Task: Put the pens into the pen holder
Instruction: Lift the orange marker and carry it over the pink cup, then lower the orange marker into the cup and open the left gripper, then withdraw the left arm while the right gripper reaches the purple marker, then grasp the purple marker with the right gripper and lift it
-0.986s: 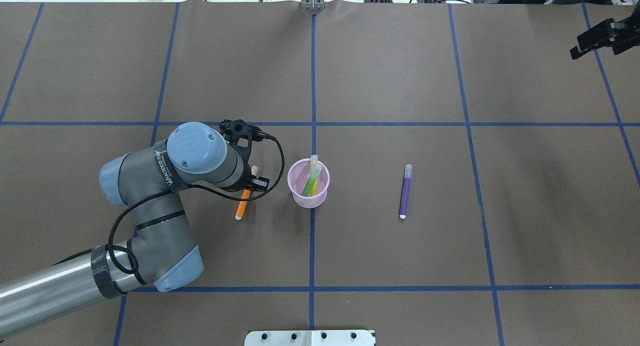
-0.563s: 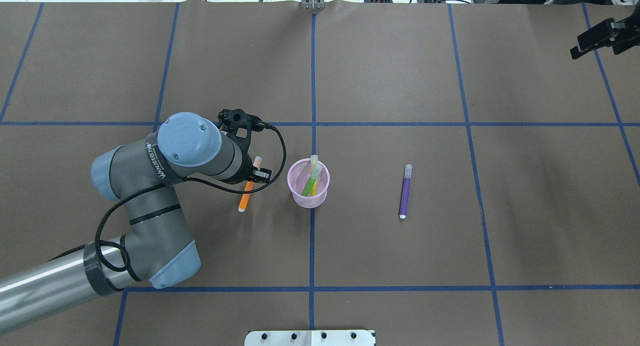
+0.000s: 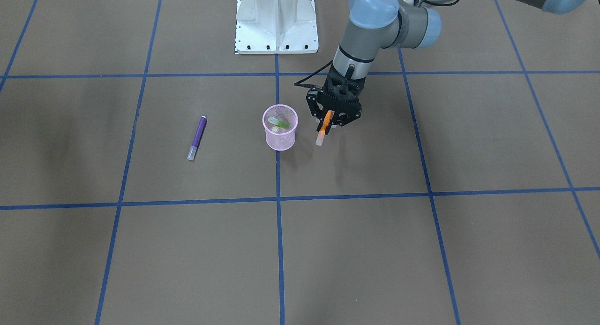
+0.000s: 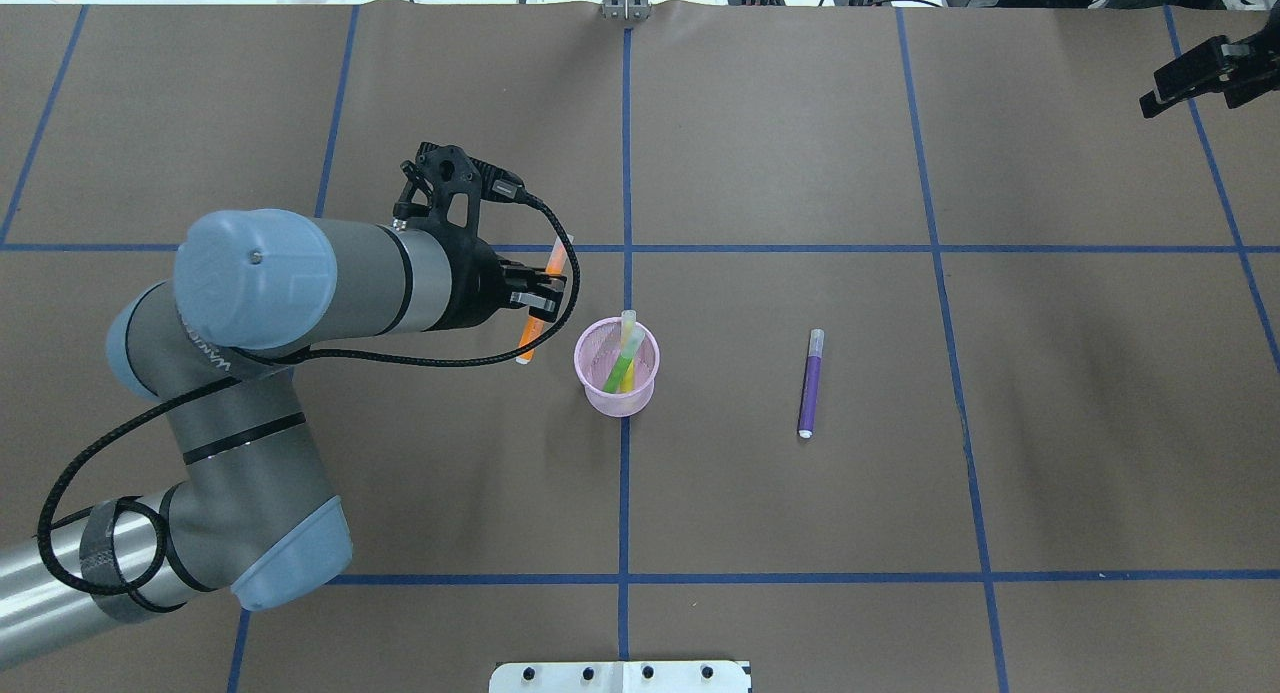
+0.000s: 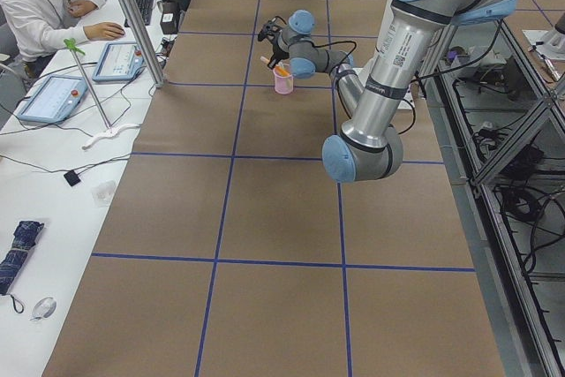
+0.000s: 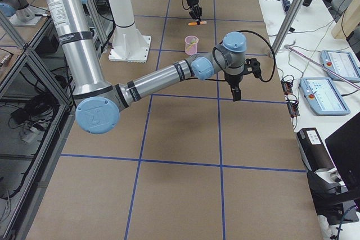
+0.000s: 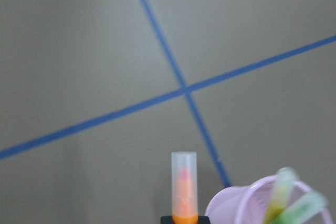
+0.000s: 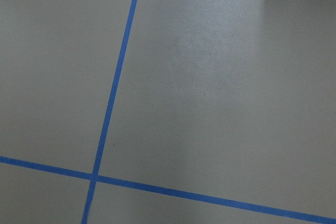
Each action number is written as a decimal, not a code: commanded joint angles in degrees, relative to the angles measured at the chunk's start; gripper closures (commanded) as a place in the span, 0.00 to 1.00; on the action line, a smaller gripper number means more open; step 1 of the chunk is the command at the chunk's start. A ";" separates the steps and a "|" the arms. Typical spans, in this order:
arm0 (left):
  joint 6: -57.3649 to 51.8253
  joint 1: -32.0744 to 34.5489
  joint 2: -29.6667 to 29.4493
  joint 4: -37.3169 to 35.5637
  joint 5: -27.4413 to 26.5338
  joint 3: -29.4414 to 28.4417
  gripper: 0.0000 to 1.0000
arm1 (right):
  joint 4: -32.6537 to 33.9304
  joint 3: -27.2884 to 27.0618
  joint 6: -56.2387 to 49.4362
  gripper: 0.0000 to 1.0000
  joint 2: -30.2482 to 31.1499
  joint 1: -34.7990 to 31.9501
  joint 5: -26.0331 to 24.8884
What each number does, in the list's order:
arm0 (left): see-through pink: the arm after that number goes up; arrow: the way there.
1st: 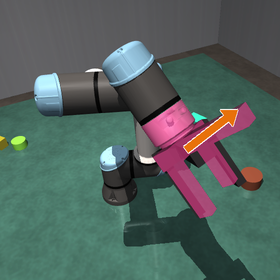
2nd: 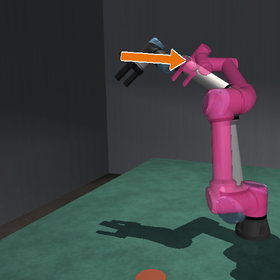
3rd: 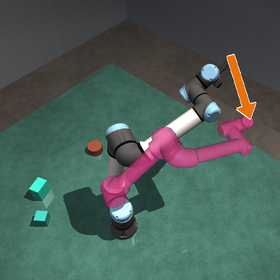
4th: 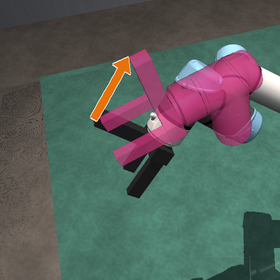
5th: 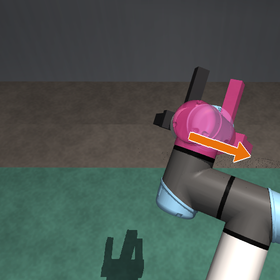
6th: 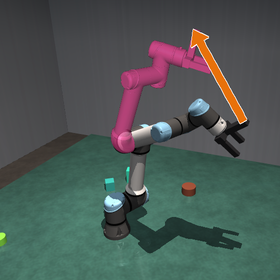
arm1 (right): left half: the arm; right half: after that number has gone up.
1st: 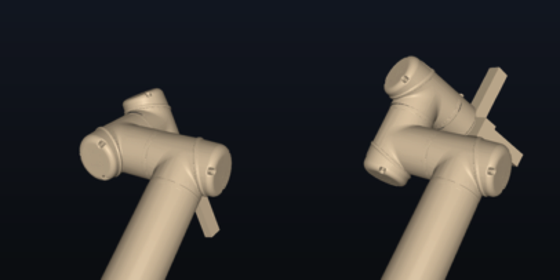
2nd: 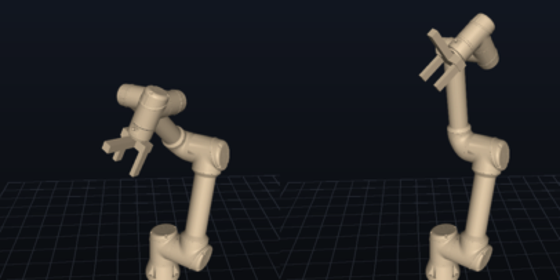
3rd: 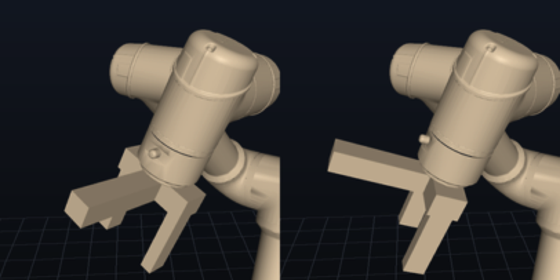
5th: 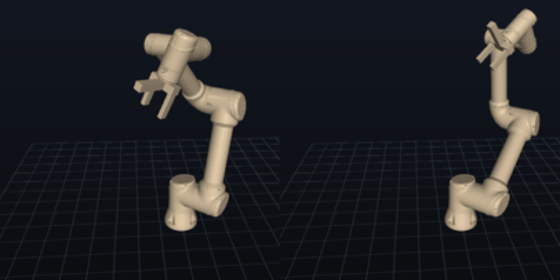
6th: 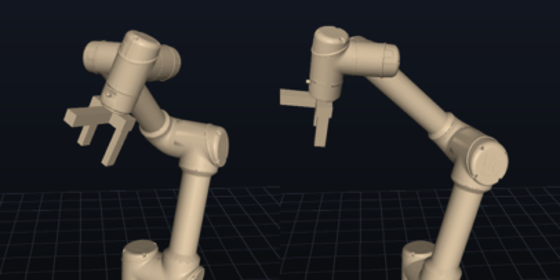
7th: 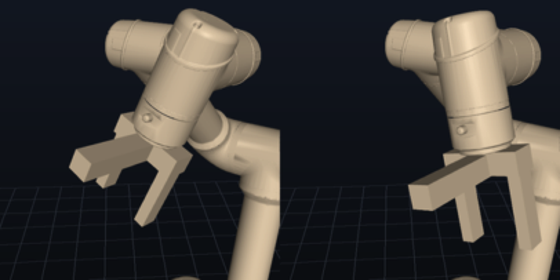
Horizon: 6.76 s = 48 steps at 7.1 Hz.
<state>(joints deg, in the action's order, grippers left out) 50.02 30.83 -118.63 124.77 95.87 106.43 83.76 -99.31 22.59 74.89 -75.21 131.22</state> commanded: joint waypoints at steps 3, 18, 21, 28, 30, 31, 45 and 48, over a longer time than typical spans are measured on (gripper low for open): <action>-7.97 -9.37 -0.46 26.25 -17.96 -8.04 1.00 | 0.00 -0.01 0.00 0.00 -0.10 0.06 0.00; -3.28 -3.70 1.47 1.91 -3.90 -2.59 0.01 | 0.00 -3.51 7.97 0.00 -0.10 2.87 -0.09; -3.34 10.08 -0.02 -26.17 18.67 3.68 0.01 | -0.09 -8.95 21.64 0.00 -0.01 12.06 -6.56; -15.66 15.76 -0.38 -43.74 21.12 9.58 0.01 | -3.05 -6.17 47.54 0.02 -4.32 42.06 -32.07; -15.57 15.67 -0.38 -43.74 20.85 9.67 0.01 | -5.88 -2.31 50.87 0.15 -5.54 43.56 -32.17; -15.48 15.49 -0.46 -43.65 18.50 9.67 0.01 | -5.89 -1.86 51.24 0.27 -5.72 43.92 -32.60; -16.18 15.32 -0.03 -43.39 18.13 9.06 0.01 | -5.80 -4.72 53.62 1.00 -7.83 45.41 -40.46; -22.39 15.84 3.82 -43.04 17.77 9.49 0.00 | -5.89 -11.26 52.29 1.00 -13.25 46.11 -56.11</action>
<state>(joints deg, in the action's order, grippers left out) 31.17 46.29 -116.80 81.68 113.65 115.52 77.89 -109.11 74.58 65.00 -29.61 81.94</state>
